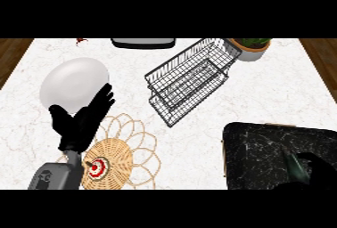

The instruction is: Pick the eggplant from the tray and place it in the tiered basket

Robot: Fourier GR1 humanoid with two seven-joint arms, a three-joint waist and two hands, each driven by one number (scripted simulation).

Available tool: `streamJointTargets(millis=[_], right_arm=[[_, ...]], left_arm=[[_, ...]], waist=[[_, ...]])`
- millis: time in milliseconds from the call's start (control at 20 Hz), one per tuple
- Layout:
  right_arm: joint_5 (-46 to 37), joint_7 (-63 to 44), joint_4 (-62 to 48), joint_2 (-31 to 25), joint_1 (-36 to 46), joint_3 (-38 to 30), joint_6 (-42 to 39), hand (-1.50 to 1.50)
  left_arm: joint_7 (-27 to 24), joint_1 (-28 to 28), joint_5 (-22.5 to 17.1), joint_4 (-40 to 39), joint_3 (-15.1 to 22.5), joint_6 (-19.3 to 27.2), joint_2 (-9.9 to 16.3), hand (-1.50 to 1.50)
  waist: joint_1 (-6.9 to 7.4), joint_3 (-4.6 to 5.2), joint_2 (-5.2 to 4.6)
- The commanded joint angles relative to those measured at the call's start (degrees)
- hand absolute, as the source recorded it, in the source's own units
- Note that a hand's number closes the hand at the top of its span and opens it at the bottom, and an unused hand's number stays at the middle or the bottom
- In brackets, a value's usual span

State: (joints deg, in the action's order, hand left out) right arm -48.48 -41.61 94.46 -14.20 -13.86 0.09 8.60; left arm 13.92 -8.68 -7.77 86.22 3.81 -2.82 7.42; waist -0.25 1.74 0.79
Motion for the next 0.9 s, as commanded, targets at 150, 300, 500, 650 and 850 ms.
streamJointTargets(millis=[150,300,500,650,850], right_arm=[[-2.0,3.71,-6.4,0.64,2.9,1.34,1.56,1.5],[-3.92,3.56,-4.47,2.48,2.65,2.18,4.43,1.5],[-5.05,3.75,2.91,5.24,-1.24,3.1,8.24,1.5],[2.05,20.75,-1.26,-7.67,5.33,5.29,-4.65,1.5],[5.26,35.62,-0.06,-16.97,9.72,10.04,-14.94,1.5]], left_arm=[[-0.5,-2.45,0.01,-2.7,-0.99,-0.05,-0.52,0.0],[-2.09,0.42,2.73,-1.83,1.43,1.55,-2.31,0.0],[-2.18,-1.48,1.3,-3.28,-0.16,0.48,-1.94,0.0],[-0.16,-3.37,0.74,-2.04,0.08,-0.09,-1.44,0.0],[0.2,-3.29,0.9,-1.07,1.63,-0.86,-1.95,0.0]], waist=[[0.16,-1.75,-0.92],[0.22,-1.75,-0.84],[-0.27,-1.73,-0.75],[1.72,-1.91,-1.14],[4.43,-2.01,-1.35]])
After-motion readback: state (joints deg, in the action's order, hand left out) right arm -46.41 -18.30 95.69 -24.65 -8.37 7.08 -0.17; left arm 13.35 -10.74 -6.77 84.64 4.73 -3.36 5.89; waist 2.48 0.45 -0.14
